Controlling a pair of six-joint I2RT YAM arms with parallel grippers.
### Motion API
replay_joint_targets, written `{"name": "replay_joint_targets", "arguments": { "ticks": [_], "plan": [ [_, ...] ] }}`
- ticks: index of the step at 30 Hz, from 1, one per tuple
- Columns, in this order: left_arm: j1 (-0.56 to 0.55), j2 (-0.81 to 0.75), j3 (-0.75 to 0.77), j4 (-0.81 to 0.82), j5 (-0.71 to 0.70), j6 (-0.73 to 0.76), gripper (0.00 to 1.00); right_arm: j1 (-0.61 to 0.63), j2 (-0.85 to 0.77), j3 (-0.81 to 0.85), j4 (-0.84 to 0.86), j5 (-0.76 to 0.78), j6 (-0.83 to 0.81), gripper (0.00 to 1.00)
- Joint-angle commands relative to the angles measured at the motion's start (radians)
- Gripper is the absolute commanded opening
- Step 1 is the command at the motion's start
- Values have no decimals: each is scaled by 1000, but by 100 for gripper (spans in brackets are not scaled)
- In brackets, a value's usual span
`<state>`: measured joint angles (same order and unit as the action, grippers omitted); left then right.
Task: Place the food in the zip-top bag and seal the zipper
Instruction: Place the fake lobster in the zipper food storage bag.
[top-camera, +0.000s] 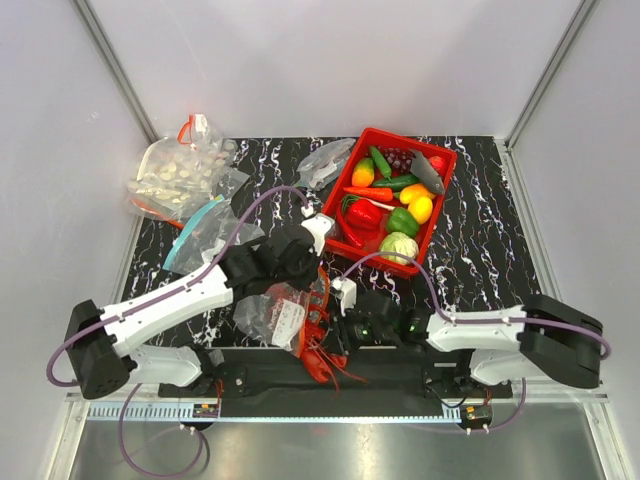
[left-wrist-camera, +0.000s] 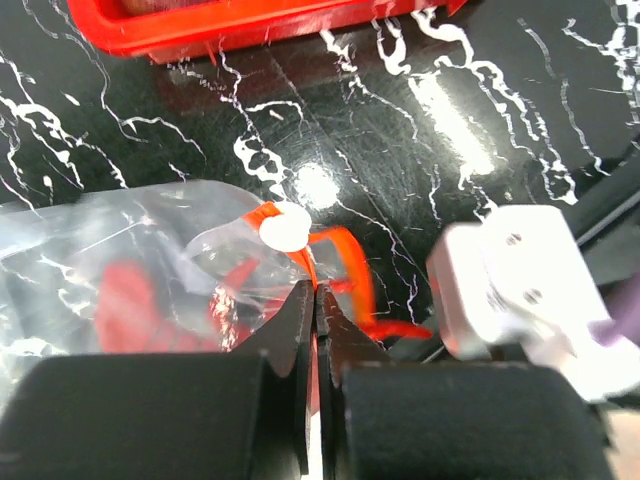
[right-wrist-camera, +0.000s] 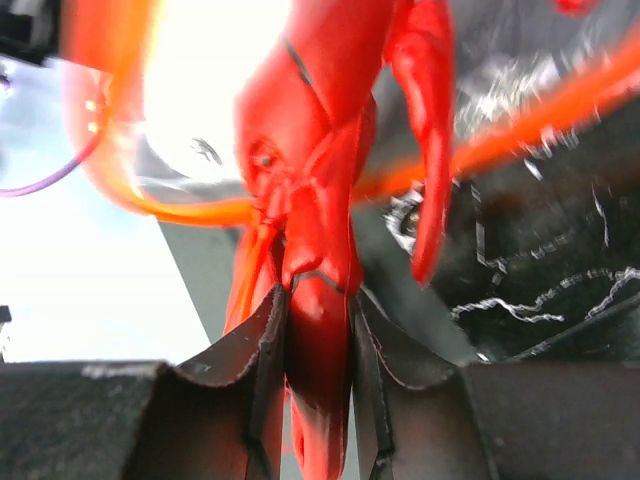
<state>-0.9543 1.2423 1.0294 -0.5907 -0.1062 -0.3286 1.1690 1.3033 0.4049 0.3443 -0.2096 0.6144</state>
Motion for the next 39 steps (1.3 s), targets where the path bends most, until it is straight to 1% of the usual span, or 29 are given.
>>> {"name": "replay_joint_targets", "arguments": {
  "ticks": [1,2,3,5,6,7,9,14,18,22,23,24,26,27,28,30,32,36,39],
  "plan": [
    [3,-44,79,3,37,43,0,32,-116,130,-135,27,-125,0],
    [2,-43,90,-1,42,43,0,38,-149,149,-207,33,-143,0],
    [2,-41,96,-6,49,40,0,41,-163,182,-240,50,-157,0],
    [0,-38,121,-3,97,20,0,41,-186,213,-319,58,-192,0],
    [0,-38,127,2,124,10,0,43,-190,245,-339,94,-199,0],
    [-1,-38,138,14,175,-6,0,43,-193,258,-399,111,-208,0],
    [-18,-49,143,41,224,-55,0,43,-194,281,-416,145,-217,0],
    [-47,-110,126,68,226,-156,0,43,-260,269,-427,291,-168,0],
    [-47,-176,74,138,263,-219,0,41,-305,255,-439,389,-133,0],
    [-55,-192,51,213,348,-259,0,41,-357,233,-413,446,-90,0],
    [-67,-182,49,230,353,-256,0,40,-387,215,-371,455,-79,0],
    [-75,-176,50,236,347,-256,0,40,-388,215,-370,452,-79,0],
    [-87,-162,55,238,314,-222,0,40,-374,244,-422,458,-67,0],
    [-96,-159,60,241,295,-205,0,41,-360,285,-448,455,-61,0],
    [-98,-156,63,244,268,-175,0,41,-348,304,-500,454,-45,0],
    [-103,-146,70,267,278,-153,0,40,-309,351,-550,466,-18,0],
    [-112,-145,78,288,277,-158,0,40,-305,362,-582,483,24,0],
    [-142,-178,51,376,270,-188,0,40,-361,313,-556,550,74,0],
    [-159,-181,35,408,280,-230,0,38,-397,289,-544,584,74,0]
  ]
}}
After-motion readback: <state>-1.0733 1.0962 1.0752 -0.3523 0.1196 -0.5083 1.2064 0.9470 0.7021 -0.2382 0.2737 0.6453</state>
